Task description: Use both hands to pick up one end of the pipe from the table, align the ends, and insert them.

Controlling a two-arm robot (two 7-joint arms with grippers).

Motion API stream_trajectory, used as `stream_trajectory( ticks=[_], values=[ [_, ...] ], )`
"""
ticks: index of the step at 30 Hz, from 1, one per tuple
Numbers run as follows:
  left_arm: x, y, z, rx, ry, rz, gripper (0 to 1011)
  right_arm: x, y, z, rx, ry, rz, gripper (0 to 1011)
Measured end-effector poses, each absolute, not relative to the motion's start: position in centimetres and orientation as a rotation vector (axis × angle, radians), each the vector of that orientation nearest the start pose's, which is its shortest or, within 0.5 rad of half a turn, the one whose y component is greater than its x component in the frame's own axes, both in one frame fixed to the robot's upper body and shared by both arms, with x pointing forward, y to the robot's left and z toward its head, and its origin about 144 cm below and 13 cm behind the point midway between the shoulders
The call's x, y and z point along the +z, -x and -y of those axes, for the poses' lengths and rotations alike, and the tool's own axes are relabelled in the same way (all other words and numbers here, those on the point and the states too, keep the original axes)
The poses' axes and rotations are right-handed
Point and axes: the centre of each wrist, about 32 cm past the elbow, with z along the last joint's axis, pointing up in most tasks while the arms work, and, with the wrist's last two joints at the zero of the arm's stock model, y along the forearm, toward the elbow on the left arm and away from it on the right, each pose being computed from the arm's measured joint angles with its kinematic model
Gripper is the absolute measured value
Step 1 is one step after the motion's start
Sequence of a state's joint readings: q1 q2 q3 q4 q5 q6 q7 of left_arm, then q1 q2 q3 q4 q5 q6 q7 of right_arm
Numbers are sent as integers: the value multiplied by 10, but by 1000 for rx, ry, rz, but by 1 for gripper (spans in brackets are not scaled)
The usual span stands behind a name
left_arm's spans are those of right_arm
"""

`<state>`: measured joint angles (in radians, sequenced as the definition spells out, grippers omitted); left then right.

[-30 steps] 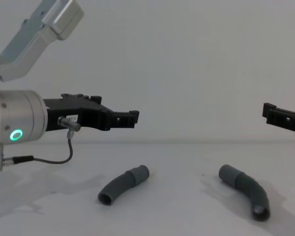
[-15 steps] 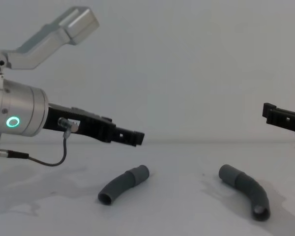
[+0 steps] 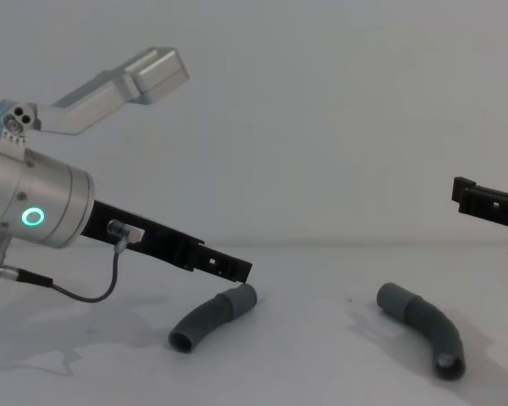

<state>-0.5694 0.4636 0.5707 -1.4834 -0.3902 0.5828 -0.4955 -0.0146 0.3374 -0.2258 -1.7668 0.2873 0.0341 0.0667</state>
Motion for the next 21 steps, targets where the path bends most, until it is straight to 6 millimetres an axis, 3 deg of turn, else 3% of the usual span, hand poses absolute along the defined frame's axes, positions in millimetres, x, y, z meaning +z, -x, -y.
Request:
stream_trajectory(
  ticks=[21],
  values=[
    [1269, -571, -211, 726, -527, -158, 1001, 1189, -443, 237, -1229, -26, 75, 1001]
  ],
)
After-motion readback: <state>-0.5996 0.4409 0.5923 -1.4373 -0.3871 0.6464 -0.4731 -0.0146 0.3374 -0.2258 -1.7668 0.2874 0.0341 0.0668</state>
